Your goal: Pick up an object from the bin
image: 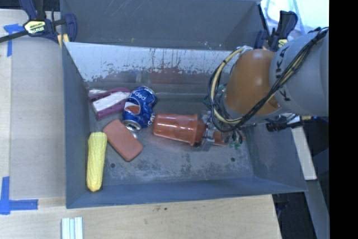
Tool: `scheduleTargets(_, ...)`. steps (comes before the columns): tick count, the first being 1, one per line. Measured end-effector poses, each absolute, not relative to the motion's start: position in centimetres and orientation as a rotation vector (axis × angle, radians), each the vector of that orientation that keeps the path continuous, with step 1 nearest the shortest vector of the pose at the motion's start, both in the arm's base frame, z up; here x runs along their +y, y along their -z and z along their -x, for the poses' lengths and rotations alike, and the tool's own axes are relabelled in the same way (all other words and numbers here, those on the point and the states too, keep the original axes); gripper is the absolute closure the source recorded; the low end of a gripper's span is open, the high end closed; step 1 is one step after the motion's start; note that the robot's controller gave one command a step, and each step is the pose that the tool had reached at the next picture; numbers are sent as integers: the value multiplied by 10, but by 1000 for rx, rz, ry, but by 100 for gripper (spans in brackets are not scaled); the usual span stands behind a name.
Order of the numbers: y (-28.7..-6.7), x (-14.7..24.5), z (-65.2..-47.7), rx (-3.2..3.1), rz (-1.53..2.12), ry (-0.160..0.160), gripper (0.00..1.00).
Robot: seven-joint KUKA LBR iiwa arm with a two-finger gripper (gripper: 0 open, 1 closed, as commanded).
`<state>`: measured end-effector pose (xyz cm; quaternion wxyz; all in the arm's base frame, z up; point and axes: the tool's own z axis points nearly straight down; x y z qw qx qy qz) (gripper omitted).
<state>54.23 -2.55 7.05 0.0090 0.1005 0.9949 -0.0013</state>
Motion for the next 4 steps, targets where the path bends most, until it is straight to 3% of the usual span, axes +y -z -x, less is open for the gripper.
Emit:
scheduleTargets(1,-70,-26,-542,3108,-314,4,100)
scheduleTargets(2,-72,-89,-534,3113,-180,-12,100)
scheduleTargets(3,-137,-32,-548,3106,-249,-6,100)
scheduleTargets(4,-207,-70,-562,3109,-225,5,100)
